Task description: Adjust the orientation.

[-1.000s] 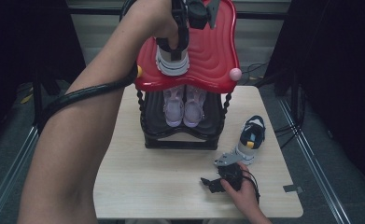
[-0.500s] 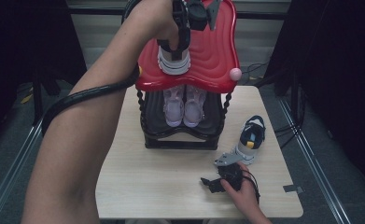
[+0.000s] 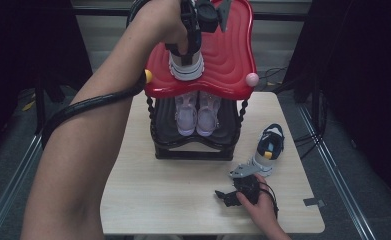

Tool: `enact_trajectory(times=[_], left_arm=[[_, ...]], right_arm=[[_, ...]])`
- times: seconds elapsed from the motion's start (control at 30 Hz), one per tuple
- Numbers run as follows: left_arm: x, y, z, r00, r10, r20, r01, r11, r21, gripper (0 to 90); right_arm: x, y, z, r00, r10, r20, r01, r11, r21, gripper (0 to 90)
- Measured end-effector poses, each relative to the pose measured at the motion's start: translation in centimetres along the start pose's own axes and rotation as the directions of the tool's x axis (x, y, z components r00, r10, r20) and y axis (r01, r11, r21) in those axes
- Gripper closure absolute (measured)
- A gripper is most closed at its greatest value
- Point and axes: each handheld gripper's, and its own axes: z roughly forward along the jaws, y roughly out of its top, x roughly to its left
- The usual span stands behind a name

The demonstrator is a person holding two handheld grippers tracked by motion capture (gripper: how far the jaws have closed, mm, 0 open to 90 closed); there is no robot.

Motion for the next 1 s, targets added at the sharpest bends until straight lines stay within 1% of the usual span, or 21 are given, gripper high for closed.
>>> enact_trajectory(times=[0.07, 0.1, 0.13, 0.17, 0.27, 0.3, 0.33, 0.53, 0.63, 0.7, 0.73, 0.77, 0.8, 0.9, 0.97, 1.0], left_arm=[[-0.04, 0.03, 0.03, 0.9999, -0.012, 0.005, 0.012, 0.9999, 0.001, 70.8], [-0.11, 0.02, 0.08, 0.9996, -0.029, 0.006, 0.029, 0.9996, -0.007, 70.5], [-0.08, 0.03, 0.08, 0.9995, -0.031, 0.008, 0.031, 0.9995, -0.003, 70.1], [0.06, 0.04, 0.07, 0.9996, -0.028, 0.002, 0.028, 0.9996, -0.003, 68.6], [0.07, 0.05, 0.18, 0.9986, -0.052, 0.005, 0.052, 0.9986, 0.004, 64.8], [0.10, 0.10, 0.16, 0.9986, -0.053, 0.000, 0.053, 0.9986, 0.005, 64.6], [0.09, 0.12, 0.13, 0.9979, -0.065, -0.006, 0.065, 0.9979, 0.002, 63.8], [0.09, 0.25, -0.03, 0.9963, -0.085, -0.013, 0.085, 0.9963, 0.006, 57.8], [0.09, 0.24, 0.00, 0.9963, -0.084, -0.014, 0.085, 0.9964, 0.006, 57.1], [0.04, 0.18, 0.08, 0.9967, -0.081, -0.006, 0.081, 0.9967, 0.001, 59.0], [0.07, 0.16, 0.09, 0.9973, -0.074, 0.002, 0.074, 0.9973, -0.001, 61.0], [-0.04, 0.15, 0.11, 0.9980, -0.061, 0.016, 0.061, 0.9981, -0.005, 65.4], [-0.03, 0.19, 0.05, 0.9989, -0.044, 0.014, 0.044, 0.9990, 0.003, 68.8], [-0.21, 0.20, 0.08, 0.9992, -0.038, 0.016, 0.038, 0.9993, -0.003, 71.1], [-0.27, 0.17, 0.09, 0.9993, -0.033, 0.015, 0.033, 0.9994, 0.006, 71.7], [-0.21, 0.15, 0.07, 0.9996, -0.024, 0.014, 0.024, 0.9997, 0.006, 71.9]], right_arm=[[0.00, 0.00, 0.00, 1.0000, 0.000, 0.000, 0.000, 1.000, 0.000, 9.9], [0.00, 0.00, 0.00, 1.0000, 0.000, 0.000, 0.000, 1.000, 0.000, 9.9], [0.00, 0.00, 0.00, 1.0000, 0.000, 0.000, 0.000, 1.000, 0.000, 9.9], [0.00, 0.00, 0.00, 1.0000, 0.000, 0.000, 0.000, 1.000, 0.000, 9.9], [0.01, 0.00, 0.00, 1.0000, 0.001, 0.000, -0.001, 1.000, 0.001, 9.9], [0.01, 0.00, -0.01, 1.0000, 0.001, 0.000, -0.001, 1.000, 0.001, 9.9], [0.00, 0.00, 0.00, 1.0000, 0.000, 0.000, 0.000, 1.000, 0.000, 9.9], [0.00, 0.00, 0.00, 1.0000, 0.000, 0.000, 0.000, 1.000, 0.000, 9.9], [0.00, 0.00, 0.00, 1.0000, 0.000, 0.000, 0.000, 1.000, 0.000, 9.9], [0.00, 0.00, 0.00, 1.0000, 0.000, 0.000, 0.000, 1.000, 0.000, 9.9], [0.00, 0.00, 0.00, 1.0000, 0.000, 0.000, 0.000, 1.000, 0.000, 9.9], [0.00, 0.00, 0.00, 1.0000, 0.000, 0.000, 0.000, 1.000, 0.000, 9.9], [0.00, 0.00, 0.00, 1.0000, 0.000, 0.000, 0.000, 1.000, 0.000, 9.9], [0.00, 0.00, 0.00, 1.0000, 0.000, 0.000, 0.000, 1.000, 0.000, 9.9], [0.00, 0.00, 0.00, 1.0000, 0.000, 0.000, 0.000, 1.000, 0.000, 9.9], [0.01, 0.00, -0.01, 1.0000, 0.001, 0.000, -0.001, 1.000, 0.001, 9.9]])
